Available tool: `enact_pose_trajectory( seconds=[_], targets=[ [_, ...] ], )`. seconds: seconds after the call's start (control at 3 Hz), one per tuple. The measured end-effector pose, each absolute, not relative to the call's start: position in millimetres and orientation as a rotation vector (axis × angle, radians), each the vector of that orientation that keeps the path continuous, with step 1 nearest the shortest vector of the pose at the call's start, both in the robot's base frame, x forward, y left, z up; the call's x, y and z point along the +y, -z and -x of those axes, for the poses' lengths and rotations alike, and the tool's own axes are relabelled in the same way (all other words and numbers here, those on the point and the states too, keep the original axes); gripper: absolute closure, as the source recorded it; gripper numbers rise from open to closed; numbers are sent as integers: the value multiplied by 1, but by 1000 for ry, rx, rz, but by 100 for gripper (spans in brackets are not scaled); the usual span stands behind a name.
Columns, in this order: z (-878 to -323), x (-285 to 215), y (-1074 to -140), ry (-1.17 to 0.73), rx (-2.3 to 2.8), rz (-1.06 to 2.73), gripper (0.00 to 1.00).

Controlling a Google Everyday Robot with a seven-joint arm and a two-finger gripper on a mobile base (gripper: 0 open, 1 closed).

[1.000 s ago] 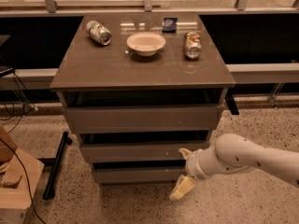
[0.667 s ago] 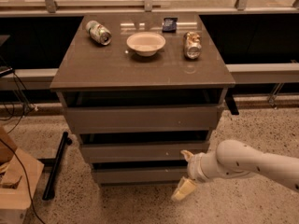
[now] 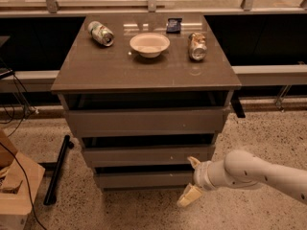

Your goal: Open bottom drawer

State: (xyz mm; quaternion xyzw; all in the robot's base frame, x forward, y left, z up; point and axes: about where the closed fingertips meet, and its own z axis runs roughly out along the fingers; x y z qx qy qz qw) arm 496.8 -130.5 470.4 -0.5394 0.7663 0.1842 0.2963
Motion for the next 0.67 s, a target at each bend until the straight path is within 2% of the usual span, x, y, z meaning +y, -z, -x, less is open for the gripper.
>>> enact_pose_trajectory(
  seconds=[0.67],
  targets=[
    [-503, -123, -402, -481, 2087, 1428, 0]
  ],
)
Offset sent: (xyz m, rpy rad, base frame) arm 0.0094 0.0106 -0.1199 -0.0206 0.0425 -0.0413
